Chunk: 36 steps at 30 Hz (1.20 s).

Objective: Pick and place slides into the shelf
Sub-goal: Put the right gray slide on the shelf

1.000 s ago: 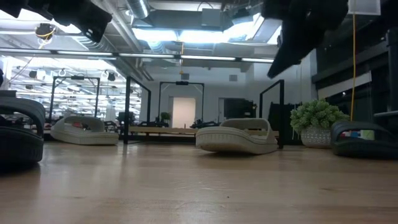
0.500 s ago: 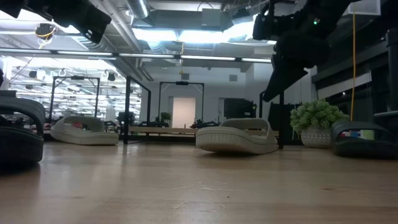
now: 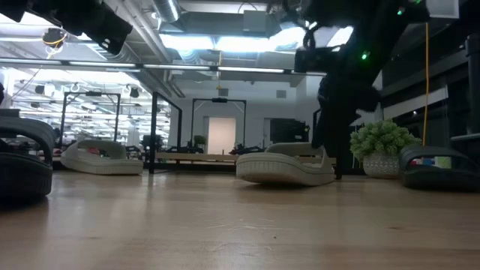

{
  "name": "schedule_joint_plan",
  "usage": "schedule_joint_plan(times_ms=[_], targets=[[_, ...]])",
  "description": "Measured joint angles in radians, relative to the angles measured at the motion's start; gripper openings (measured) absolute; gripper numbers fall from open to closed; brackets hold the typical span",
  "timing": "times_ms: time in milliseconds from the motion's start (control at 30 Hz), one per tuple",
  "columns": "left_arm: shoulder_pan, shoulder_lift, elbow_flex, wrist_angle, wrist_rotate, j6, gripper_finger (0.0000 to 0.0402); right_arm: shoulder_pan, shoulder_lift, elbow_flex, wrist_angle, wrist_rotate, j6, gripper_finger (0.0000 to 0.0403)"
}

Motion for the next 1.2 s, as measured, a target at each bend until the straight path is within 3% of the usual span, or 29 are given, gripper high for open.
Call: schedule_joint_plan(times_ms=[467,833,1067,1200], targets=[[0.0,0.0,0.0,-0.016,0.0,0.0,0.0,-0.052,0.021,0.0,0.029,-0.001,-0.001,0.0131],[0.0,0.0,0.0,-0.016,-0.002,-0.001,0.0,-0.051,0.02,0.0,0.035,-0.001,-0.005,0.0012],[0.0,0.0,0.0,-0.016,-0.003,-0.001,0.0,-0.052,0.02,0.0,0.032,-0.006,0.006,0.0059],[0.0,0.0,0.0,-0.016,-0.003,-0.001,0.0,-0.052,0.02,0.0,0.032,-0.01,0.024,0.0028]])
